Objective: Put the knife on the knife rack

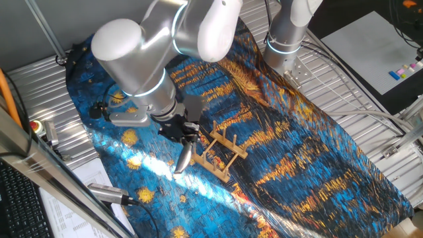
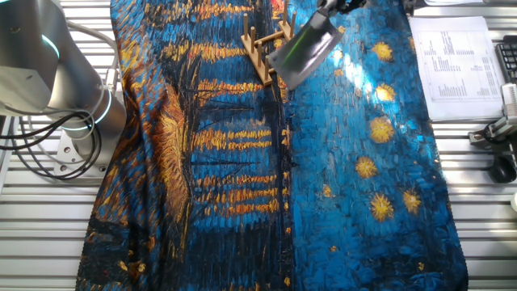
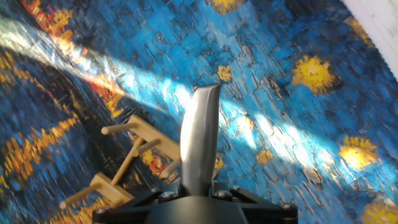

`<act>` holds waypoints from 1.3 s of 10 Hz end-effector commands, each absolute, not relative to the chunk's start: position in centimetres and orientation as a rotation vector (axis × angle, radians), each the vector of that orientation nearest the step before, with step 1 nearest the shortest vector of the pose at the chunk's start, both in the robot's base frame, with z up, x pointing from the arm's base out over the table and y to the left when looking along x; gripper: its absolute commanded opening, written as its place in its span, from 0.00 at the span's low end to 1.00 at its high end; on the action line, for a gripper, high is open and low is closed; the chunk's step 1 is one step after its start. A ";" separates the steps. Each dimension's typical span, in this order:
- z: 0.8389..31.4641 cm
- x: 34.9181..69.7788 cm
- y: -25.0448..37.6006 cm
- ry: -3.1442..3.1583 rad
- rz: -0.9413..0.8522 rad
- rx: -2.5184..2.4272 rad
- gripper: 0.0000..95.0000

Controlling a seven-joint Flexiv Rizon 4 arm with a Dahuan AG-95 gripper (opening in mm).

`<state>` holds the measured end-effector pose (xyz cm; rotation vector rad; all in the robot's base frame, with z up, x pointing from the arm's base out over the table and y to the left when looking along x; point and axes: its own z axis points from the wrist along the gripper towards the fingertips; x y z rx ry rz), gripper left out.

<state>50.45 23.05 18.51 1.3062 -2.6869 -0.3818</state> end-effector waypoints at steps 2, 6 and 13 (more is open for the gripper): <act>18.9 50.0 24.1 -2.712 -0.429 1.234 0.00; 18.1 48.7 24.5 -2.748 -0.468 1.139 0.00; 17.8 48.3 26.9 -2.799 -0.516 0.968 0.00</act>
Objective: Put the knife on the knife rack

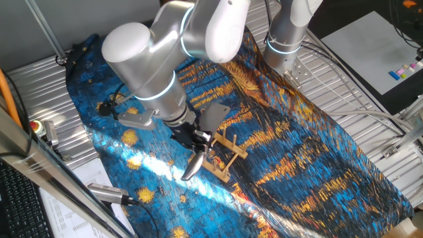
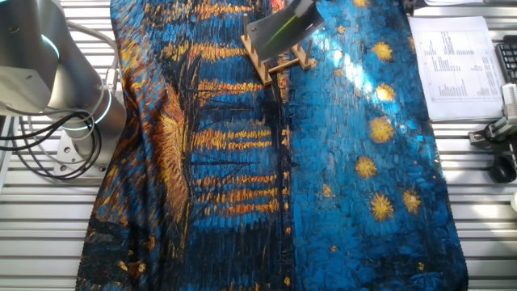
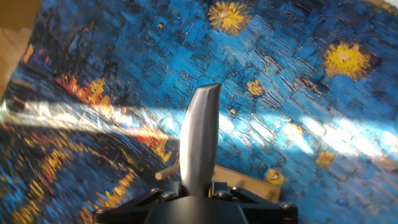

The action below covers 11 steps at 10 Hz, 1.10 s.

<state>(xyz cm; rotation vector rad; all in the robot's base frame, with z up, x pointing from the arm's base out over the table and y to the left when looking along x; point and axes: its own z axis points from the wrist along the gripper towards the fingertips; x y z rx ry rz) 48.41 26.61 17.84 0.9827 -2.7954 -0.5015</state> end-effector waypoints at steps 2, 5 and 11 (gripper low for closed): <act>17.9 48.2 27.5 -2.802 -0.517 0.965 0.00; 17.8 48.0 28.5 -2.812 -0.529 0.946 0.00; 17.5 47.8 29.3 -2.821 -0.579 0.889 0.00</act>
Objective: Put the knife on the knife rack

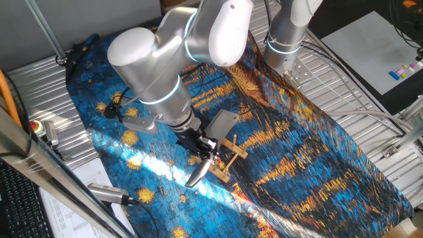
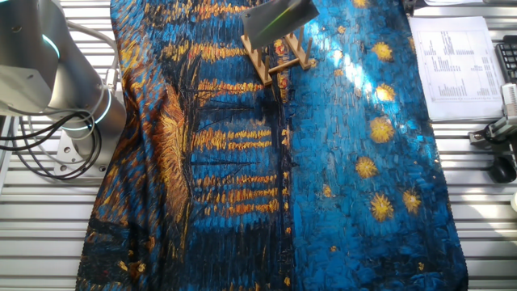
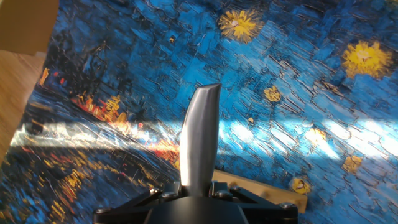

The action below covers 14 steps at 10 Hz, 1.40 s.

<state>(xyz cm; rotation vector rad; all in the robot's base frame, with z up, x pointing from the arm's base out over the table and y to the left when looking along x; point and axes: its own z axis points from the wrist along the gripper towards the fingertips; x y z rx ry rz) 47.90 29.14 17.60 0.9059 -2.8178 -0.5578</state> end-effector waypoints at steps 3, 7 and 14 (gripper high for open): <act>17.5 47.8 29.4 -2.817 -0.520 0.930 0.00; 17.5 47.8 29.4 -2.810 -0.545 1.009 0.00; 17.4 47.8 29.8 -2.807 -0.611 0.885 0.00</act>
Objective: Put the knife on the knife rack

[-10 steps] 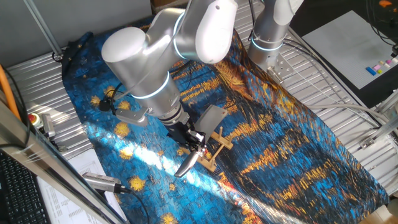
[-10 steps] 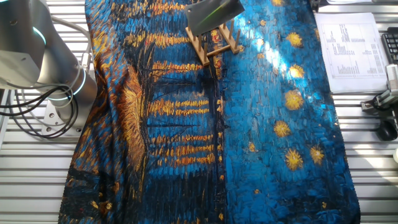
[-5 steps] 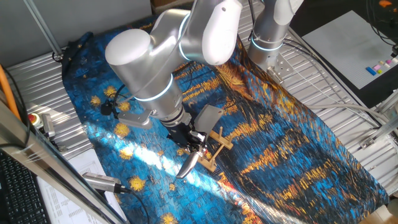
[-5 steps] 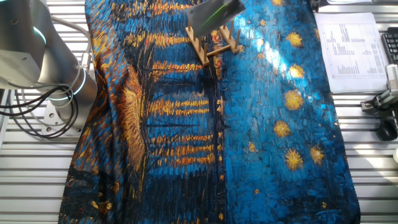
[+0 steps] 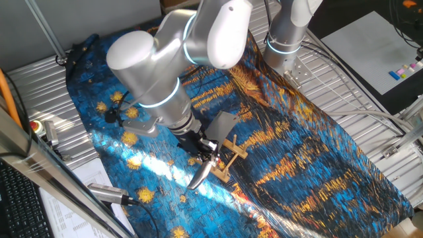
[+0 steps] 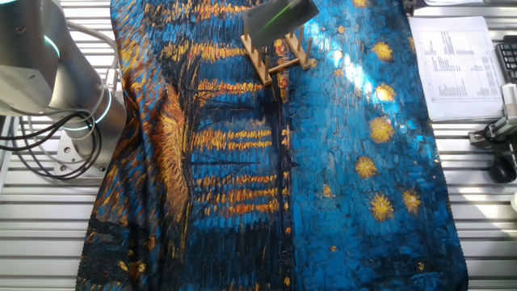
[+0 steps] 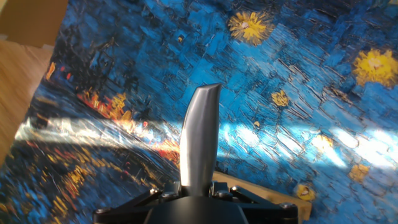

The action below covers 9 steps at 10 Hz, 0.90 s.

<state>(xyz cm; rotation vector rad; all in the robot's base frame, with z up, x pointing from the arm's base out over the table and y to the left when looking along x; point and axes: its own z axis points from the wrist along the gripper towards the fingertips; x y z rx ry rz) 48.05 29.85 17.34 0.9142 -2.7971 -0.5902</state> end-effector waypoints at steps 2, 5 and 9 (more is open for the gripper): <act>17.2 47.9 30.2 -2.810 -0.637 0.872 0.00; 16.9 47.8 31.0 -2.804 -0.665 0.901 0.00; 16.5 47.8 31.9 -2.791 -0.672 0.920 0.00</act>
